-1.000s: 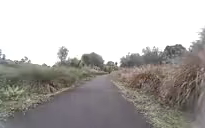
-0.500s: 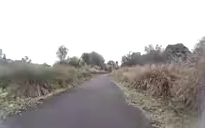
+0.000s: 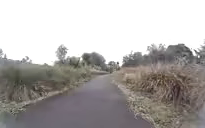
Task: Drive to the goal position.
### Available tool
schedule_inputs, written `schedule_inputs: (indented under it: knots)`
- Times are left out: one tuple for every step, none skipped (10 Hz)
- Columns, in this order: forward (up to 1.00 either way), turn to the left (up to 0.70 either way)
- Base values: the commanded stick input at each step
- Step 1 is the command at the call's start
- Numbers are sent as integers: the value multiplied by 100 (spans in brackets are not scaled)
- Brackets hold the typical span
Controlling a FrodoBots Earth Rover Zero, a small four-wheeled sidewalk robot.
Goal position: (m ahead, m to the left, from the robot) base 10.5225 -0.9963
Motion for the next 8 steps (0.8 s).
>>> schedule_inputs:
  knots:
    - [85, 0]
    - [82, 0]
    - [48, 0]
    - [0, 0]
    - [0, 0]
    - [0, 0]
    - [0, 0]
    - [0, 0]
